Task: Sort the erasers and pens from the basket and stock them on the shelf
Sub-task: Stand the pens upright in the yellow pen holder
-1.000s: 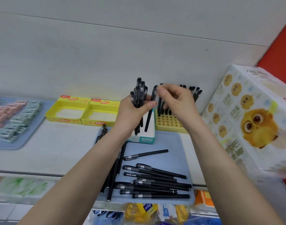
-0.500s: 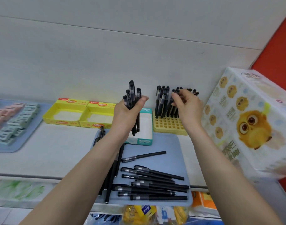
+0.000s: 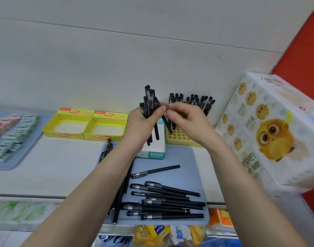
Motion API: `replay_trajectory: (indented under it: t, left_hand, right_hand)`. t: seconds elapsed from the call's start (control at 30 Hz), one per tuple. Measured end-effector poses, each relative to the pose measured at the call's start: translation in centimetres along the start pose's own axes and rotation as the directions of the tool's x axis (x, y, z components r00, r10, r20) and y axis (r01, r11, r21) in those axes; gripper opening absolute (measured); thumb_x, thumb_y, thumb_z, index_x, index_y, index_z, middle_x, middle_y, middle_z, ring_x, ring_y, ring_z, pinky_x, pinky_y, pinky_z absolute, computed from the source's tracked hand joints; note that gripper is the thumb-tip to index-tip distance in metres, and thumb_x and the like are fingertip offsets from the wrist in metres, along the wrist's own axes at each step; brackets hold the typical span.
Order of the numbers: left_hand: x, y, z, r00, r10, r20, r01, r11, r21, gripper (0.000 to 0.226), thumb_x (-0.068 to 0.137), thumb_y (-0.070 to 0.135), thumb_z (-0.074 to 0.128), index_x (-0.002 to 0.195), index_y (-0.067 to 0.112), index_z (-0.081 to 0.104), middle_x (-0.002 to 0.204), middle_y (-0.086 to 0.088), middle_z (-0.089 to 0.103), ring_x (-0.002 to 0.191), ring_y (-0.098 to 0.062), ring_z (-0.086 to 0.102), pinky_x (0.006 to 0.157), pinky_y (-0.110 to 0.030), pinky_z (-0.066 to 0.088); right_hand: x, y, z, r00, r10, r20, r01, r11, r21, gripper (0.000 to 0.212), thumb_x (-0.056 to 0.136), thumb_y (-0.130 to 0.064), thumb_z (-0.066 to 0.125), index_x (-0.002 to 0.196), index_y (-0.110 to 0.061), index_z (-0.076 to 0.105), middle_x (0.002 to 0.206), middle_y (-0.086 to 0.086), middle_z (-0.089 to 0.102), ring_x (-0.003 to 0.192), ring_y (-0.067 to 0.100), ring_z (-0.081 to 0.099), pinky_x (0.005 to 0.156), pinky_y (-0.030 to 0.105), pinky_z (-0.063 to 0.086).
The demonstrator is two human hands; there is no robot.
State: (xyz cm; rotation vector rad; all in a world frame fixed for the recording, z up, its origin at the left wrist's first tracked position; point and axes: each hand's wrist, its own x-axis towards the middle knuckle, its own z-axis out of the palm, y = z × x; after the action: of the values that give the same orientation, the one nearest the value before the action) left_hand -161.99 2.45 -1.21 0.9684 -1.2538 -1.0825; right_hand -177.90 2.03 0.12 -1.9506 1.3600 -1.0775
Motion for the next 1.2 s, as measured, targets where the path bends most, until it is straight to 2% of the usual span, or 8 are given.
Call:
replay_trajectory:
  t: [0.1,0.2,0.27,0.33,0.6,0.87,1.03,1.2]
  left_hand:
    - [0.0,0.4,0.9,0.999,0.004,0.038,-0.003,1.0,-0.029,0.014,0.091,0.013,0.064,0.1,0.02,0.073,0.093,0.01,0.074,0.092,0.001,0.067,0.076,-0.009,0.046]
    - [0.0,0.1,0.7,1.0,-0.016,-0.01,0.016,1.0,0.007,0.014,0.091,0.022,0.066,0.1,0.029,0.071,0.098,0.016,0.071,0.086,0.012,0.061,0.074,-0.006,0.042]
    - [0.0,-0.3,0.3,0.998,-0.037,-0.043,0.038,0.999,0.03,0.017,0.09,0.026,0.067,0.105,0.03,0.071,0.086,0.021,0.068,0.076,0.014,0.057,0.073,-0.01,0.041]
    - [0.1,-0.7,-0.2,0.996,-0.042,-0.077,0.047,0.997,0.061,0.022,0.088,0.028,0.069,0.11,0.031,0.07,0.074,0.023,0.064,0.072,0.012,0.056,0.076,-0.017,0.042]
    - [0.5,-1.6,-0.7,0.987,-0.053,-0.152,0.065,0.995,0.072,0.011,0.09,0.034,0.065,0.098,0.028,0.069,0.064,0.023,0.059,0.065,0.0,0.051,0.073,-0.027,0.042]
    - [0.2,-1.7,-0.2,0.995,-0.026,-0.096,0.036,0.994,0.1,0.023,0.089,0.03,0.067,0.112,0.032,0.066,0.072,0.018,0.062,0.066,0.003,0.056,0.075,-0.026,0.044]
    - [0.2,-1.6,-0.1,0.98,-0.045,-0.195,0.064,0.993,0.095,0.039,0.078,0.029,0.079,0.11,0.024,0.057,0.084,0.015,0.068,0.079,0.001,0.063,0.08,-0.027,0.048]
    - [0.1,-1.2,-0.3,0.975,-0.045,-0.216,0.065,0.994,0.087,0.028,0.079,0.023,0.078,0.101,0.015,0.063,0.074,0.019,0.069,0.071,0.005,0.062,0.073,-0.021,0.045]
  right_hand:
    - [-0.1,0.1,-0.3,0.995,0.008,0.097,-0.011,0.999,0.035,0.013,0.088,-0.018,0.069,0.1,-0.018,0.074,0.104,-0.017,0.072,0.099,0.002,0.066,0.087,0.028,0.053]
    - [0.1,1.5,-1.0,0.991,0.036,-0.13,-0.045,0.997,-0.064,0.009,0.088,-0.024,0.069,0.095,-0.019,0.073,0.083,-0.008,0.072,0.079,0.009,0.067,0.078,0.034,0.055]
    - [0.3,3.2,-1.7,0.952,0.08,-0.295,-0.118,0.986,-0.114,0.01,0.089,-0.026,0.067,0.094,-0.018,0.071,0.08,-0.008,0.07,0.077,0.01,0.068,0.079,0.04,0.056]
    - [0.4,4.6,-1.6,0.928,0.135,-0.347,-0.179,0.979,-0.097,0.011,0.089,-0.025,0.067,0.09,-0.015,0.07,0.078,-0.006,0.07,0.075,0.011,0.069,0.078,0.043,0.057]
    - [0.9,6.7,0.8,0.927,0.136,-0.35,-0.209,0.961,-0.179,0.023,0.092,-0.027,0.064,0.075,-0.013,0.06,0.072,-0.004,0.068,0.071,0.014,0.069,0.072,0.041,0.056]
    - [1.5,6.7,1.1,0.94,0.093,-0.327,-0.193,0.938,-0.289,0.025,0.095,-0.025,0.06,0.078,-0.007,0.057,0.072,0.004,0.067,0.072,0.019,0.067,0.071,0.039,0.054]
    - [1.8,6.8,1.1,0.947,0.175,-0.271,-0.252,0.926,-0.282,0.023,0.094,-0.023,0.062,0.078,-0.005,0.063,0.07,0.004,0.067,0.071,0.019,0.068,0.068,0.031,0.053]
    - [1.3,6.5,0.9,0.943,0.215,-0.255,-0.309,0.85,-0.426,0.026,0.092,-0.032,0.064,0.083,-0.008,0.069,0.074,0.004,0.069,0.073,0.022,0.062,0.062,0.029,0.036]
